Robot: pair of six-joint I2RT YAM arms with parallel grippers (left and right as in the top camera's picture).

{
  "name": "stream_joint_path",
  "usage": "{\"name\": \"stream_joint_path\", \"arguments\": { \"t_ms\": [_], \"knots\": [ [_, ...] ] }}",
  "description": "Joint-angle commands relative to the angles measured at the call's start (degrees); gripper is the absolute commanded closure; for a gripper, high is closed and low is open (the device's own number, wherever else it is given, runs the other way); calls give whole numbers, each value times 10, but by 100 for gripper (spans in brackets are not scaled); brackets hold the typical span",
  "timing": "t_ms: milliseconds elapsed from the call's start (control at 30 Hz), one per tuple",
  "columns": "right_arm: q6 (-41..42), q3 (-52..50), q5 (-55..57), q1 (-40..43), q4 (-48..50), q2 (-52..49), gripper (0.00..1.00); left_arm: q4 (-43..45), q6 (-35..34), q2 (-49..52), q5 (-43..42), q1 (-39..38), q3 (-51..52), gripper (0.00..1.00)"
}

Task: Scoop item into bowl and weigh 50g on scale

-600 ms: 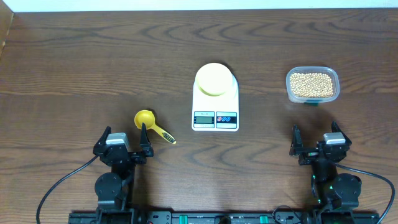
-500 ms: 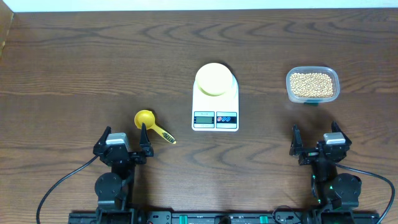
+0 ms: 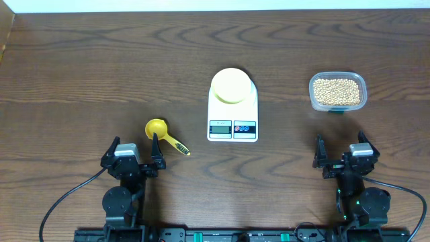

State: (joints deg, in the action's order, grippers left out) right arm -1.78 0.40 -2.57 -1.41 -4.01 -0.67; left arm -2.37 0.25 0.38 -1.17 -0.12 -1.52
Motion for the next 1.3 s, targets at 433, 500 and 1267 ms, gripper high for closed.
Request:
{"name": "stream_joint_path", "arguments": {
  "t_ms": [433, 500, 1267],
  "knots": [
    [-4, -1, 3, -4, -3, 3, 1, -18, 1, 2, 7, -2, 12, 3],
    [-4, -1, 3, -4, -3, 3, 1, -18, 1, 2, 7, -2, 12, 3],
    [-4, -1, 3, -4, -3, 3, 1, -11, 58, 2, 58, -2, 12, 3]
  ]
}}
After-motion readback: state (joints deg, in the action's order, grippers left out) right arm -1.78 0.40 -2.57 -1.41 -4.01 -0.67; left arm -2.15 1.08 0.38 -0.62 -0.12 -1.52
